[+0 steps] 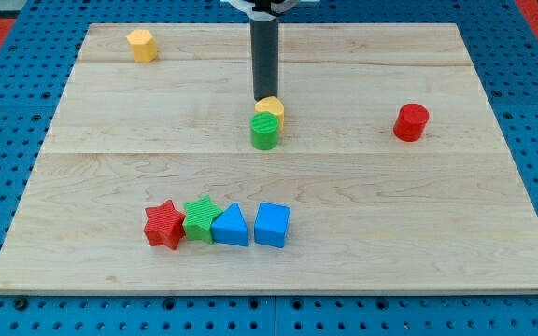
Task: Move the red circle right to the green circle
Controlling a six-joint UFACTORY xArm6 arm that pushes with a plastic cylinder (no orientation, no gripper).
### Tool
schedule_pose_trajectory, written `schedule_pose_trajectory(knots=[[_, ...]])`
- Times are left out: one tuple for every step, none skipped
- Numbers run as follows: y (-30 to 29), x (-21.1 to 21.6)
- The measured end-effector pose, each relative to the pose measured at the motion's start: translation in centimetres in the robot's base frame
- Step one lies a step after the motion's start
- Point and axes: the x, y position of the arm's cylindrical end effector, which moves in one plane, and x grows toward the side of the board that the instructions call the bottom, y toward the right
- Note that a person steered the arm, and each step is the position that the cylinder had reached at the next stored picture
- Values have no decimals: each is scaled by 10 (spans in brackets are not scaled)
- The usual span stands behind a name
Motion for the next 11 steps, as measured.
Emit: schedule_pose_trajectory(knots=[[0,0],[3,-22],[21,-67],[134,-67],[232,-49],[250,3],[217,21],[205,34],[211,39],[143,42],[174,52]])
